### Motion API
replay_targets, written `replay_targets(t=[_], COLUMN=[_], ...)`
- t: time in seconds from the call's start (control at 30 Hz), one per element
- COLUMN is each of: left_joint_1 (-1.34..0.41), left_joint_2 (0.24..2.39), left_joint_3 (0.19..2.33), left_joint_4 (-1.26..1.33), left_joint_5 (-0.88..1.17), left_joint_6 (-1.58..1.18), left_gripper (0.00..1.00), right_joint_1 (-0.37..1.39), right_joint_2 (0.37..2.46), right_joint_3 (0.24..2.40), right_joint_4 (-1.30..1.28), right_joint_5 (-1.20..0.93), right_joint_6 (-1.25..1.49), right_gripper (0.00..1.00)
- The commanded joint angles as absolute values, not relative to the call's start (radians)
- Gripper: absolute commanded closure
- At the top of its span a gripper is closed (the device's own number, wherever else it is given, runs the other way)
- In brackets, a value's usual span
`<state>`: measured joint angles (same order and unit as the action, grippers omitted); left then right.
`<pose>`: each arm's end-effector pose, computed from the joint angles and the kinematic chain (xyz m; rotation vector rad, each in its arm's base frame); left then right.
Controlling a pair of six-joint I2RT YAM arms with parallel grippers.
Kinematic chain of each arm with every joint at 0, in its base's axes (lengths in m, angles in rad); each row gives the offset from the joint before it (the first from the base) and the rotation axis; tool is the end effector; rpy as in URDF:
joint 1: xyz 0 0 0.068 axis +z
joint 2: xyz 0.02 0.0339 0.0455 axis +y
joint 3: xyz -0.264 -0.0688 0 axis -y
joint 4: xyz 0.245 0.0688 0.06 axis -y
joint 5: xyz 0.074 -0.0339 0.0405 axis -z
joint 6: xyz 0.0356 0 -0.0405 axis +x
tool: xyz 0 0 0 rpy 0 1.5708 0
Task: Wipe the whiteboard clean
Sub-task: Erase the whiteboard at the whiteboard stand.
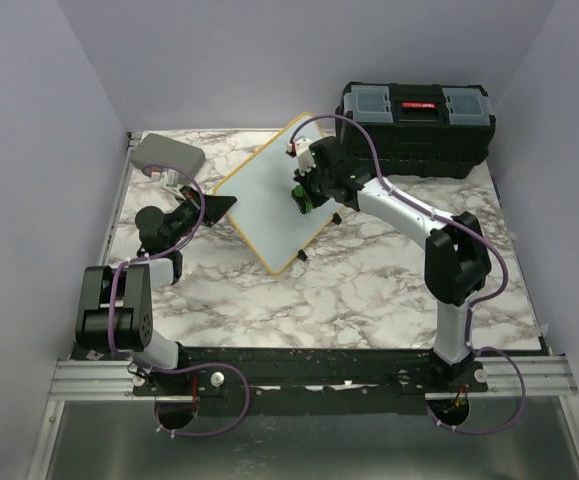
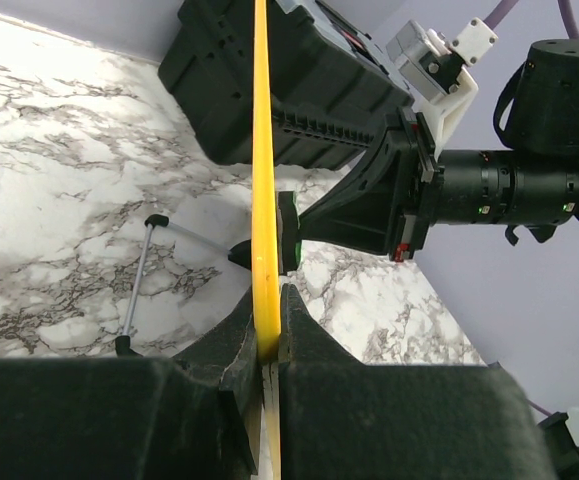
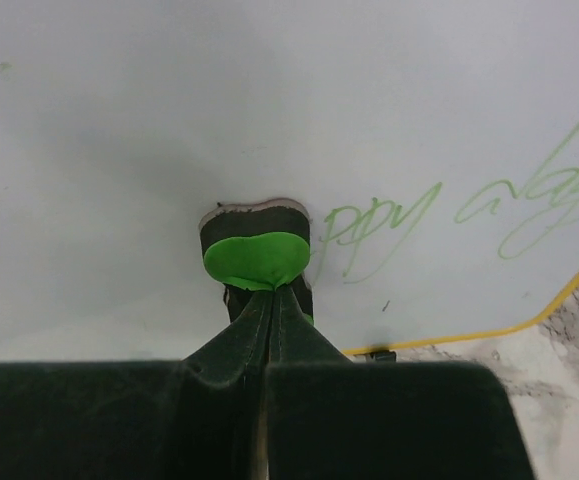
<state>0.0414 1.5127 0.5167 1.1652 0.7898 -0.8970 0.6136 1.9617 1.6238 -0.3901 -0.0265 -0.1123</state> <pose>0.2867 -0.0134 0.2207 -0.0163 1.5787 -1.2328 0.3702 0.2619 0.2601 -0.8350 2.1598 0.2872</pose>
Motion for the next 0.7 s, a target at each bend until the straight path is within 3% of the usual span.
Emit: replay_targets(t=[0.0, 0.2, 0.43, 0.67], left_joint_1=[0.015, 0.015, 0.015, 0.015], left_joint_2=[1.506, 1.504, 1.503, 1.508], left_joint_3=[0.531, 0.532, 0.532, 0.534], left_joint_4=[1.162, 1.161, 1.158, 1.164], left_joint_5=[0.881, 0.882, 0.882, 0.881], left_joint_6=[-0.882, -0.883, -0.881, -0.884], left_gripper=[1.0, 1.0, 1.0, 1.0], right_joint_1=[0.61, 0.612, 0.6, 0.598], right_joint_2=[1.976, 1.997, 2.01, 2.018], right_joint_3=[1.604, 1.638, 1.652, 1.626], right_joint_4=[-0.46, -0.48, -0.396, -0.416], right_joint_5=[-0.274, -0.392, 0.04, 0.008], right_joint_6=[-0.202, -0.184, -0.075, -0.134], right_gripper=[0.99, 0.99, 0.99, 0.99])
